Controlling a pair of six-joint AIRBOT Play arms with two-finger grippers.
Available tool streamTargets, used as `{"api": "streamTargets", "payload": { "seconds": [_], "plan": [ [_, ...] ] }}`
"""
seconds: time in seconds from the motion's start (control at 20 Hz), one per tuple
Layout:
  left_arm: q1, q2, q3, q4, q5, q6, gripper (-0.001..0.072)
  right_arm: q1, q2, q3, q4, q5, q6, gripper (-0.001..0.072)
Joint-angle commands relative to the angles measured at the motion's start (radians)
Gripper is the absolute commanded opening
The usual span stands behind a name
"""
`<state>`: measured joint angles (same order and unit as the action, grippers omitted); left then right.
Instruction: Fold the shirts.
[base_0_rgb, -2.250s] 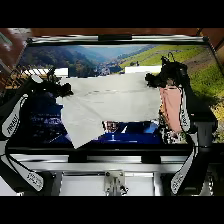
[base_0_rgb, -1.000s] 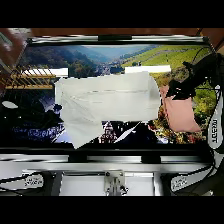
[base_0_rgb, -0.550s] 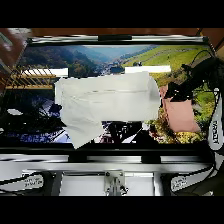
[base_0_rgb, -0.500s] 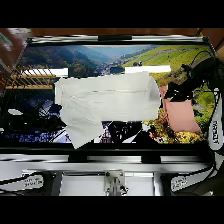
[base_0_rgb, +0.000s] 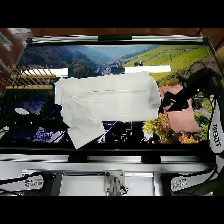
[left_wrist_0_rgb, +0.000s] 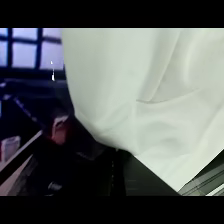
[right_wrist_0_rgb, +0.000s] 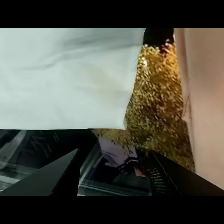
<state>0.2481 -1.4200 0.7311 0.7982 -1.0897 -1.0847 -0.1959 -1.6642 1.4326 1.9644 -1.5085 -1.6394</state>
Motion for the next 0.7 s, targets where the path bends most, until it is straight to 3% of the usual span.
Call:
{"api": "streamTargets", "payload": {
  "seconds": [0.0,0.2,0.4,0.65],
  "plan": [
    [-0.002,0.002,0.024,-0.009,-0.014,0.000,0.0029,0.003,0.063,-0.196,0.089,0.127,-0.034,0.0548],
    [0.016,0.004,0.048,-0.010,-0.039,0.000,0.0029,0.045,0.071,-0.346,0.114,0.250,-0.034,0.0547],
    [0.021,0.005,0.050,-0.011,-0.068,0.026,0.0029,0.120,0.068,-0.356,0.124,0.412,-0.007,0.0547],
    [0.035,0.007,0.050,-0.013,-0.072,0.030,0.0029,0.201,0.039,-0.356,0.149,0.472,0.012,0.0544]
  ]
}}
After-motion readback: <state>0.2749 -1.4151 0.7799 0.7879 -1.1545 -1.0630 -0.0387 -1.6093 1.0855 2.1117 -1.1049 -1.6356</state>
